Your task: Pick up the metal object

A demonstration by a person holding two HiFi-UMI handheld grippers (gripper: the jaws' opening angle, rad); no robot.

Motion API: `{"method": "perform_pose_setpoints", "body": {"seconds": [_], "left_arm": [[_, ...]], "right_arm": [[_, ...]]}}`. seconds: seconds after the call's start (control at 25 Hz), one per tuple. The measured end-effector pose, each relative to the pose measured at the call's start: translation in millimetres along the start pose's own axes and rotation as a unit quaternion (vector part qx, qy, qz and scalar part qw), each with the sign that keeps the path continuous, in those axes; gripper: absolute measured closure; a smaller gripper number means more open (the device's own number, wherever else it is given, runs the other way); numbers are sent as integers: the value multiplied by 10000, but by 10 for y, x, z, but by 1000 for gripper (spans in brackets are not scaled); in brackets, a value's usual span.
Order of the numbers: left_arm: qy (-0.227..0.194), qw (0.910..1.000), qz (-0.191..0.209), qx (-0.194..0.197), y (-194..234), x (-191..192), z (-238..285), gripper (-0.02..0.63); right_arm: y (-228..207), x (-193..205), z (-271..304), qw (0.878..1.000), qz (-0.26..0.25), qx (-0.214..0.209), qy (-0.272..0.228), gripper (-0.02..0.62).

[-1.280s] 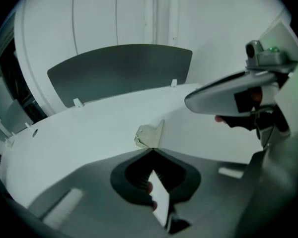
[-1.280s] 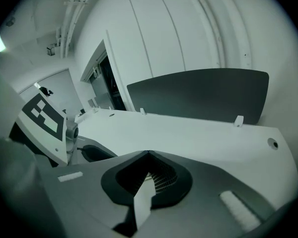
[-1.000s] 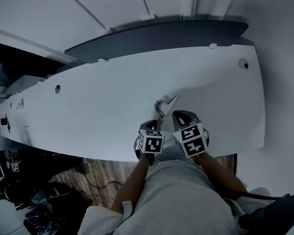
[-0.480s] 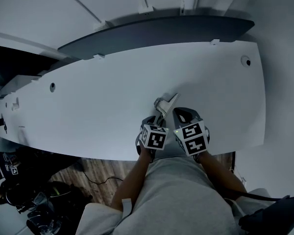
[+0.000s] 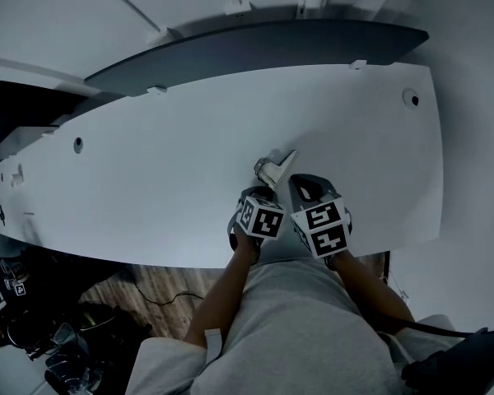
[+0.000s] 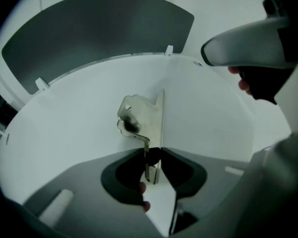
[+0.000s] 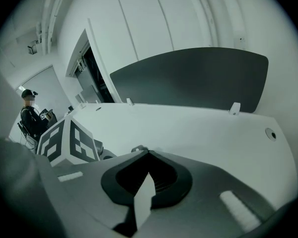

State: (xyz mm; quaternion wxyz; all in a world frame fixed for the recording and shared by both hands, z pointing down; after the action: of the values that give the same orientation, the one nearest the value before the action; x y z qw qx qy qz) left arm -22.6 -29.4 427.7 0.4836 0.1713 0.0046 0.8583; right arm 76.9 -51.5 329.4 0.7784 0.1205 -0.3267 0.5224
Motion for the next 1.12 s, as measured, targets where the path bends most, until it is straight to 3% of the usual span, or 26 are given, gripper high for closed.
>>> {"method": "perform_pose_setpoints", "body": {"seconds": [0.4,0.84,1.0,1.12], "left_arm": [[-532,9977,-248,336,10,-76,-40,603],[-974,9929,-515,456,50,-93,-177,606],[-1684,9819,-726,481,96,-239,-499,606],[-2372,9672,-743,531,105,-347,-793,606]], "right_arm": [[-23,-16,57,10000,-31,-3,70,594],[9,-40,69,9999,-136,-42,50,594],[40,-152,13,9997,-152,-50,-173,594],[66,-313,-116,9980,32,-169,-615,594]]}}
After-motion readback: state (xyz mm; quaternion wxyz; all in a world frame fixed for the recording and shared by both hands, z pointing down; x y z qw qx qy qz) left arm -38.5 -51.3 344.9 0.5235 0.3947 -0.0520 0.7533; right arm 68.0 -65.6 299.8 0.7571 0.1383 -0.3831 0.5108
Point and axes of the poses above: the fingertips, and each gripper's own axes: z forward along the fingers, y to its left, x out of its underside, the point moved 6 cm from there along -z, backward along the fingers, and after that the axes turned 5 degrees about x, right-handed, at the moved point
